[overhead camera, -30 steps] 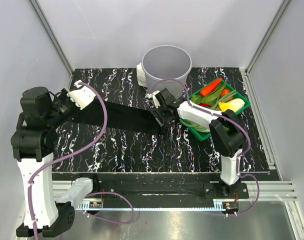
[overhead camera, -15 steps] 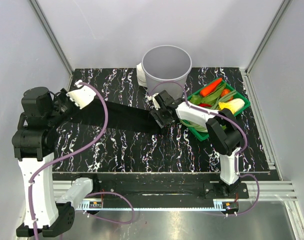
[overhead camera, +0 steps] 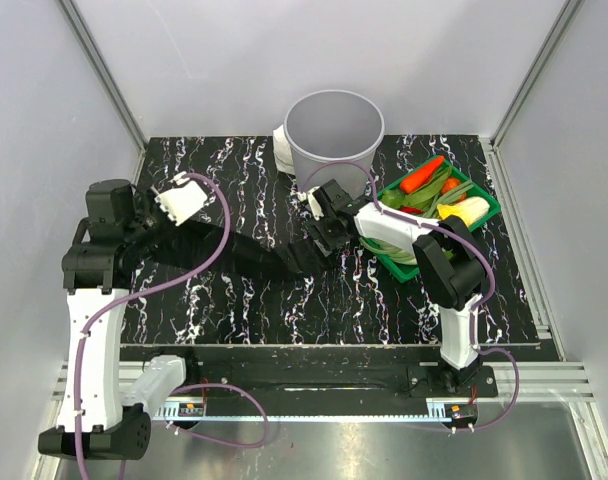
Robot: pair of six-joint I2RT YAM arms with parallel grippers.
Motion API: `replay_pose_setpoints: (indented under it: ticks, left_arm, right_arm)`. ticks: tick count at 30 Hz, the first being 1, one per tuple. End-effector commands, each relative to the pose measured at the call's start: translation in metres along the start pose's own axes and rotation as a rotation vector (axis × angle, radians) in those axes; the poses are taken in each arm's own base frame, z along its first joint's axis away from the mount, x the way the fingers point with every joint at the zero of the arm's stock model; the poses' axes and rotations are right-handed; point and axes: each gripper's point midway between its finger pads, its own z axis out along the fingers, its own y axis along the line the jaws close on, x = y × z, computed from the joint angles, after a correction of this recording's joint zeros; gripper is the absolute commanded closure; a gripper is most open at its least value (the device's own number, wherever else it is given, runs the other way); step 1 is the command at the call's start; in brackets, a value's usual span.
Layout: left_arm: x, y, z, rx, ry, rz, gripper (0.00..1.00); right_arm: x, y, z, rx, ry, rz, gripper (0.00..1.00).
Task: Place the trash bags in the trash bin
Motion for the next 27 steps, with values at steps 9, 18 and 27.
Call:
replay_pose_setpoints:
  ticks: [9, 18, 27]
  left_arm:
    - [0.028, 0.004, 0.040, -0.053, 0.041, -0.003, 1.00]
    - [0.046, -0.002, 0.047, -0.026, 0.057, -0.027, 1.00]
    - [0.047, -0.023, 0.051, 0.044, 0.030, -0.029, 1.00]
  right_arm:
    - [-0.024, 0.011, 0.013, -0.080, -0.028, 0.032, 0.32]
    - [-0.009, 0.016, 0.024, -0.103, 0.013, 0.044, 0.33]
    - [0.005, 0.018, 0.022, -0.109, 0.041, 0.050, 0.58]
